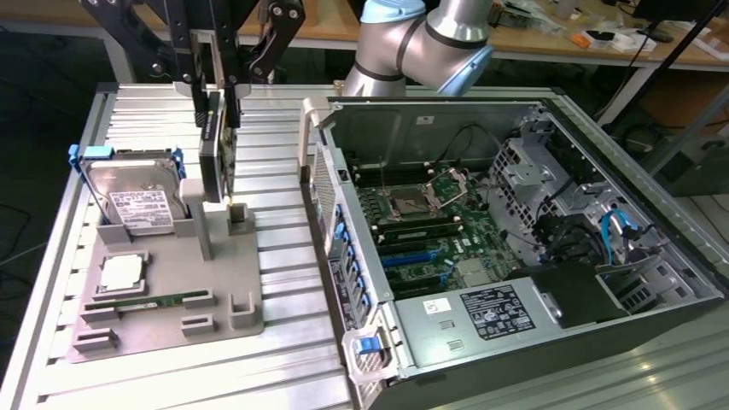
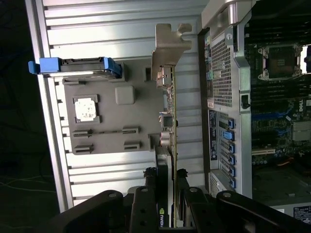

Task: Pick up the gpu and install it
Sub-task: 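Pick up the gpu and move the gpu toward the slot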

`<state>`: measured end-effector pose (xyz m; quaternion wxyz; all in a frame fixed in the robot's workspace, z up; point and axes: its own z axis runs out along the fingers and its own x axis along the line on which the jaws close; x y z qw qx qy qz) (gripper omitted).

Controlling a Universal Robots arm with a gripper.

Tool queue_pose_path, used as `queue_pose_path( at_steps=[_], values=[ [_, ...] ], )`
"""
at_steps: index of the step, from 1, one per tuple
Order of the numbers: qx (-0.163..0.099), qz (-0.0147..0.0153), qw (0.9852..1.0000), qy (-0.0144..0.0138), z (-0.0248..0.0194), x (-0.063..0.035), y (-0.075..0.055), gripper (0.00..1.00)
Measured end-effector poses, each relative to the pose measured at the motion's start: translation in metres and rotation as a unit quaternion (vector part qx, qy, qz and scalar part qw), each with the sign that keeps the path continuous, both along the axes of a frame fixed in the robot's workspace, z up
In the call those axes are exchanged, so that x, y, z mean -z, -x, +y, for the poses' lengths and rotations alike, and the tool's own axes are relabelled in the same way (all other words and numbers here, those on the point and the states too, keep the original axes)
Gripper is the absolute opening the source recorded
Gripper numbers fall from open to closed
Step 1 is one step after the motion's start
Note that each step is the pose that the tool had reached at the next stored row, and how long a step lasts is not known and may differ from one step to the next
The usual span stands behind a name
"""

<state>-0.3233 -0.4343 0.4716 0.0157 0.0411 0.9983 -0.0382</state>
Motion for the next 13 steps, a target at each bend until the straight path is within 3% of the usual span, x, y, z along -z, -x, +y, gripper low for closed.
queue_pose_path(
  at_steps=[13],
  values=[
    [0.000, 0.0001, 1.0000, 0.0001, 0.0000, -0.0002, -0.0054, 0.27]
  ],
)
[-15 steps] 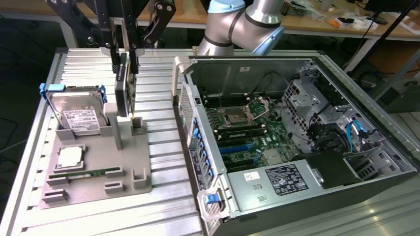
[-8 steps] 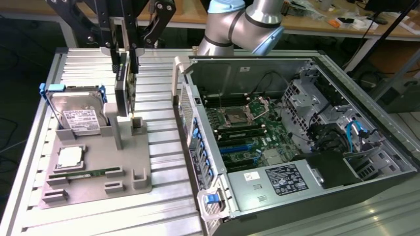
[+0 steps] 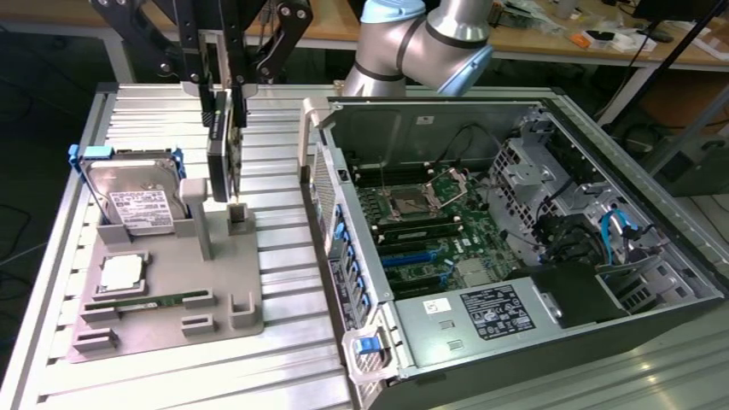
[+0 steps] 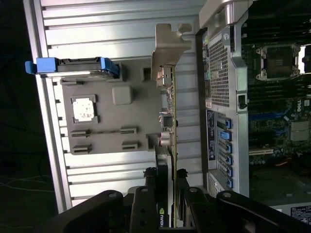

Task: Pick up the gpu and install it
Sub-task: 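Pick up the gpu and move the gpu toward the slot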

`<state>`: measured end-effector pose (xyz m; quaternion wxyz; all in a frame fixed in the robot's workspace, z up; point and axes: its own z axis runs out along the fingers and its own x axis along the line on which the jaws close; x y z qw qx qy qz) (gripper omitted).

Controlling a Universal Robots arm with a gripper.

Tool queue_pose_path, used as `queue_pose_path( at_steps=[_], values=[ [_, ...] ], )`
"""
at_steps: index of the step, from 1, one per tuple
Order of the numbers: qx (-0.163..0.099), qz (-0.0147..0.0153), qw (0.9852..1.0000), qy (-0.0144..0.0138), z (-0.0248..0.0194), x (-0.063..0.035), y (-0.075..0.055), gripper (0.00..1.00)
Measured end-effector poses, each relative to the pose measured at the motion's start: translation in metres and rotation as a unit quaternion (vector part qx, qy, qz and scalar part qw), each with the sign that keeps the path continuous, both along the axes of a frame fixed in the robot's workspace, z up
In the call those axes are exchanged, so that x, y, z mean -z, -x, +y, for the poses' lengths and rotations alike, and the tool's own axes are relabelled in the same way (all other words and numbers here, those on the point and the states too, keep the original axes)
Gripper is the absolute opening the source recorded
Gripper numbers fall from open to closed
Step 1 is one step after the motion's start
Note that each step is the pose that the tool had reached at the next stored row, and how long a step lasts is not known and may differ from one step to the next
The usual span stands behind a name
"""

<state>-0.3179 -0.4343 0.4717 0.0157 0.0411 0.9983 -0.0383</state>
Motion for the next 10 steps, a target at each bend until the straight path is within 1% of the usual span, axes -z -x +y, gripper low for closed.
queue_pose_path(
  at_steps=[10],
  values=[
    [0.000, 0.0000, 1.0000, 0.0000, 0.0000, 0.0001, -0.0033, 0.27]
  ],
)
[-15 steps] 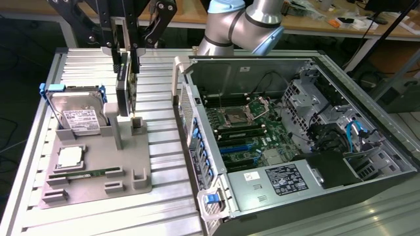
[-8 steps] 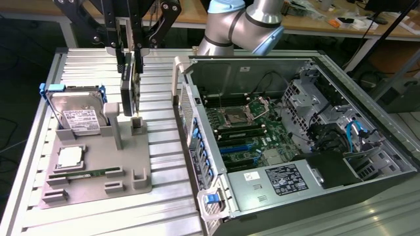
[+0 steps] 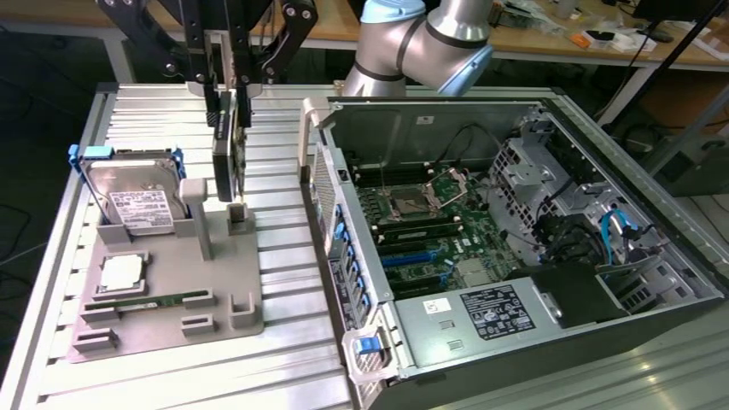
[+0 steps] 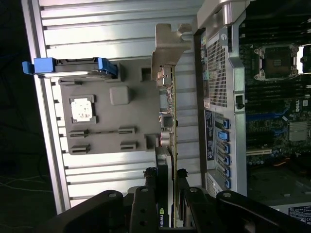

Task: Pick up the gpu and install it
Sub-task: 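Pick up the gpu and move the gpu toward the slot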

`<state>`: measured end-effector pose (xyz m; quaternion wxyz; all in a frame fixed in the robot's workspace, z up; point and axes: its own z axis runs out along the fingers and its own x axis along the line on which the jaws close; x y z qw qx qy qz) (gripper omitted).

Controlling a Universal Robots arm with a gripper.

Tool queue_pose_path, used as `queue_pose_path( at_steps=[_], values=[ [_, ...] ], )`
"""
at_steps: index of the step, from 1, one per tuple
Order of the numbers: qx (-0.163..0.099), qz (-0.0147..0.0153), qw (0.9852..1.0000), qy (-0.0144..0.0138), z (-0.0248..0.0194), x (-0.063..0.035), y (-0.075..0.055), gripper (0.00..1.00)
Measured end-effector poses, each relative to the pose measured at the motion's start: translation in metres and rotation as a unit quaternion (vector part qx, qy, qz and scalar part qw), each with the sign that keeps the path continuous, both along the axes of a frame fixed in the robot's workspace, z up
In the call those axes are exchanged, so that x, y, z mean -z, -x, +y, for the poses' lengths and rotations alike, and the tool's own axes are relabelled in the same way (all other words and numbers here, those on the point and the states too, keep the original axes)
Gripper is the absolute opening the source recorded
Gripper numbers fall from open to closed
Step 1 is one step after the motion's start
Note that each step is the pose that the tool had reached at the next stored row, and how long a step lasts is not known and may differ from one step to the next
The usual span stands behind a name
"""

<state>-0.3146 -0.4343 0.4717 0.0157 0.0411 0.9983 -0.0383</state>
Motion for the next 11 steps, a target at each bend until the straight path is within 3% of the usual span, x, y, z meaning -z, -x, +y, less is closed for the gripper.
queue_pose_path(
  at_steps=[11],
  values=[
    [0.000, 0.0000, 1.0000, 0.0000, 0.0000, 0.0000, -0.0035, 0.27]
  ],
)
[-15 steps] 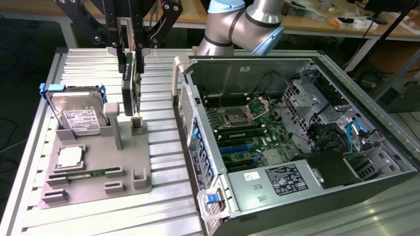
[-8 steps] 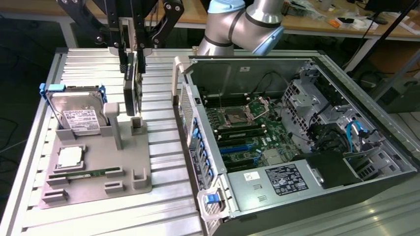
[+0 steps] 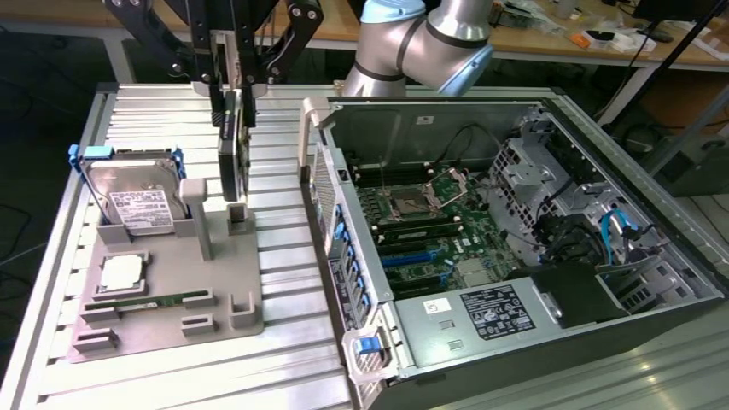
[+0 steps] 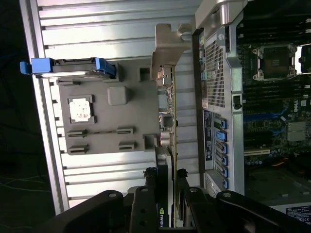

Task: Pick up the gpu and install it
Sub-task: 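Pick up the gpu and move the gpu toward the slot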

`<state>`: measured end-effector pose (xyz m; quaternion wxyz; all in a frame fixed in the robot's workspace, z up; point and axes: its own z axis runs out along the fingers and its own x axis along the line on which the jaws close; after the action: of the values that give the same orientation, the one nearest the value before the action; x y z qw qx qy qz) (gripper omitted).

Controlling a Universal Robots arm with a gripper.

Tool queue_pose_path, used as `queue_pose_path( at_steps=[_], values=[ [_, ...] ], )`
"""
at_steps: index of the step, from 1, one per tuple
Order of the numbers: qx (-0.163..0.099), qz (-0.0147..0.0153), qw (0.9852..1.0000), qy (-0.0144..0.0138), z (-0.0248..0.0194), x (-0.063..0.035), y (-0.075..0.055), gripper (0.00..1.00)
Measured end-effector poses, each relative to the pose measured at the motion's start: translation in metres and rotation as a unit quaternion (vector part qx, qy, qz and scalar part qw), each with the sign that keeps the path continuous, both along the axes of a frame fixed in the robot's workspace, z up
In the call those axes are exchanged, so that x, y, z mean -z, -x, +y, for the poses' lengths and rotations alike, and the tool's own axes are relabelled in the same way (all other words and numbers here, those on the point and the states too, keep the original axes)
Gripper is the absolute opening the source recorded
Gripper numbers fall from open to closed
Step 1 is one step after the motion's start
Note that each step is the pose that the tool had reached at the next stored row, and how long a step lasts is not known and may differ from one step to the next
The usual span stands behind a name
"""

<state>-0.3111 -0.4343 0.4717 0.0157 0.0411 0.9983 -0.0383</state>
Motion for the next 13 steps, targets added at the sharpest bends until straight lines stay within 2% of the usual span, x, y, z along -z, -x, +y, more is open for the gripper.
queue_pose_path(
  at_steps=[13],
  values=[
    [0.000, 0.0000, 1.0000, 0.0000, 0.0000, 0.0000, -0.0041, 0.27]
  ],
)
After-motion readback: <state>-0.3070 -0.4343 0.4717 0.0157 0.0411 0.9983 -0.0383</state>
